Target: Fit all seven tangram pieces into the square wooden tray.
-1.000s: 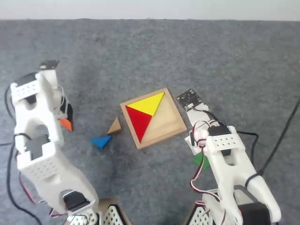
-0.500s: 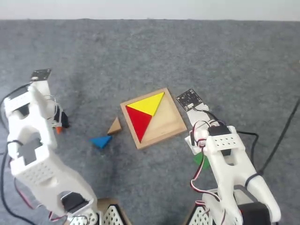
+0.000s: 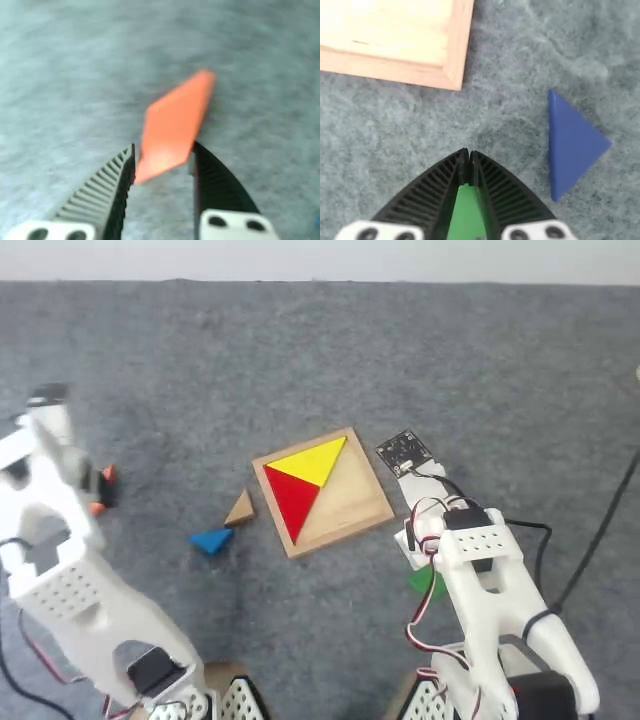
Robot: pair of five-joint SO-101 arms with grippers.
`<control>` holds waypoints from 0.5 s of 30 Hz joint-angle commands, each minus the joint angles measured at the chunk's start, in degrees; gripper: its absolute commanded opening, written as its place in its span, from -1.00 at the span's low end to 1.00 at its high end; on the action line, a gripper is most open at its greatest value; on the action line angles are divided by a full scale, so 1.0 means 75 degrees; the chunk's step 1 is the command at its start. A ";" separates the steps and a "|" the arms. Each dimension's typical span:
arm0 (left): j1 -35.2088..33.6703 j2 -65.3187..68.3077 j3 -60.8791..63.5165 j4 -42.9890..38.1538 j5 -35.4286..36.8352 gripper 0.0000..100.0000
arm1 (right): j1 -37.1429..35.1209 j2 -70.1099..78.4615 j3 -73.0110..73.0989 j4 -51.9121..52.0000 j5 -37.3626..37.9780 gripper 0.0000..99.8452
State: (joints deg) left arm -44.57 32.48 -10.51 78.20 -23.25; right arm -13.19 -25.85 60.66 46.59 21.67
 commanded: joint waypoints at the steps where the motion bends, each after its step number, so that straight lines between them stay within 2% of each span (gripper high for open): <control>1: -0.0035 -0.0141 -0.0756 0.0363 -0.0094 -0.55 | -0.0064 -0.0311 -0.0070 -0.0111 0.0082 -0.94; 15: -0.0023 -0.0035 -0.0803 0.0082 -0.0070 -0.54 | -0.0064 -0.0311 -0.0070 -0.0088 0.0094 -0.94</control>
State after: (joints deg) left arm -44.40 33.10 -14.55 80.22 -23.34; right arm -13.27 -25.85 60.66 46.59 21.76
